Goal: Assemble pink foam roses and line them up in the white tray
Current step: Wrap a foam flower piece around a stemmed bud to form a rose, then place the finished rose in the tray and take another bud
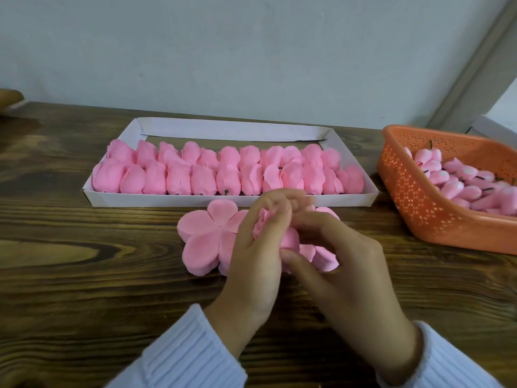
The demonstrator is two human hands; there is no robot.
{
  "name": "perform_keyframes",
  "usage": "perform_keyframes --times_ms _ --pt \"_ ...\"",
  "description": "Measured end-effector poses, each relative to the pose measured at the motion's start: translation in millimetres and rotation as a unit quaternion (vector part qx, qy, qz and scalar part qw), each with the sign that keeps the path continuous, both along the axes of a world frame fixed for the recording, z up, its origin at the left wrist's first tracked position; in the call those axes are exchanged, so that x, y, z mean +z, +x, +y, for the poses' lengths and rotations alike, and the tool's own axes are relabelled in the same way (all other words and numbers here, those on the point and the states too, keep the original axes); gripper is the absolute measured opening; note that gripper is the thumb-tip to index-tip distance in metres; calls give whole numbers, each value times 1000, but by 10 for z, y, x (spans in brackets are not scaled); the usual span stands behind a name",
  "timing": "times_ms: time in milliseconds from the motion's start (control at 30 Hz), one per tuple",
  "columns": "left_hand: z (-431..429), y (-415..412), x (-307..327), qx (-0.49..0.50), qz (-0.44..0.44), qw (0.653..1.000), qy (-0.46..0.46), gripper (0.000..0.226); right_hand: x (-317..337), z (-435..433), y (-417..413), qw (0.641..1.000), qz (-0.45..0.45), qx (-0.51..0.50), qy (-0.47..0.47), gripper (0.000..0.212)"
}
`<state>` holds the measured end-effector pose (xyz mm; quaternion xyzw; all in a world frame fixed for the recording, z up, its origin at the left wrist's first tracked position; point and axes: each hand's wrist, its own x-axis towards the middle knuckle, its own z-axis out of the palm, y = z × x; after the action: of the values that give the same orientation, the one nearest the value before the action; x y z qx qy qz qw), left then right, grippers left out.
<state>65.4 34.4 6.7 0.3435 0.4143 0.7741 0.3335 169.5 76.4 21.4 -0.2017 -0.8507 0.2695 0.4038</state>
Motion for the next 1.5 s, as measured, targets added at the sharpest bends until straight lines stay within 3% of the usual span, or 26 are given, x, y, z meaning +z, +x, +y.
perform_keyframes --times_ms 167,500,633,767,833,900,1000,1167,1400,1500 --pt "1 -11 -6 26 -27 999 11 24 128 81 19 992 -57 105 -39 31" --pt "-19 1 14 40 -13 999 14 11 175 100 -66 990 -81 112 -6 34" --pt "-26 -14 16 84 -28 996 -12 48 231 368 -185 969 -41 146 -195 23" --pt "-16 -49 9 114 -1 992 -57 46 318 1074 -401 935 29 -4 -352 17" --pt "1 -60 -7 115 11 991 -70 35 393 1456 -488 945 27 -109 -306 22" --pt "-1 -47 -1 117 30 990 -74 34 431 1802 -510 954 -18 -230 -189 18" --pt "-26 -23 16 131 63 987 -75 47 401 2112 -445 922 -131 -358 -71 39" --pt "1 -52 -4 137 66 985 -77 40 252 2264 -514 878 -281 -388 -17 36" --pt "30 -72 -16 133 61 986 -79 36 206 2223 -617 863 -362 -350 -28 32" --pt "35 -76 -24 127 62 987 -79 36 227 2209 -625 860 -397 -316 -46 21"
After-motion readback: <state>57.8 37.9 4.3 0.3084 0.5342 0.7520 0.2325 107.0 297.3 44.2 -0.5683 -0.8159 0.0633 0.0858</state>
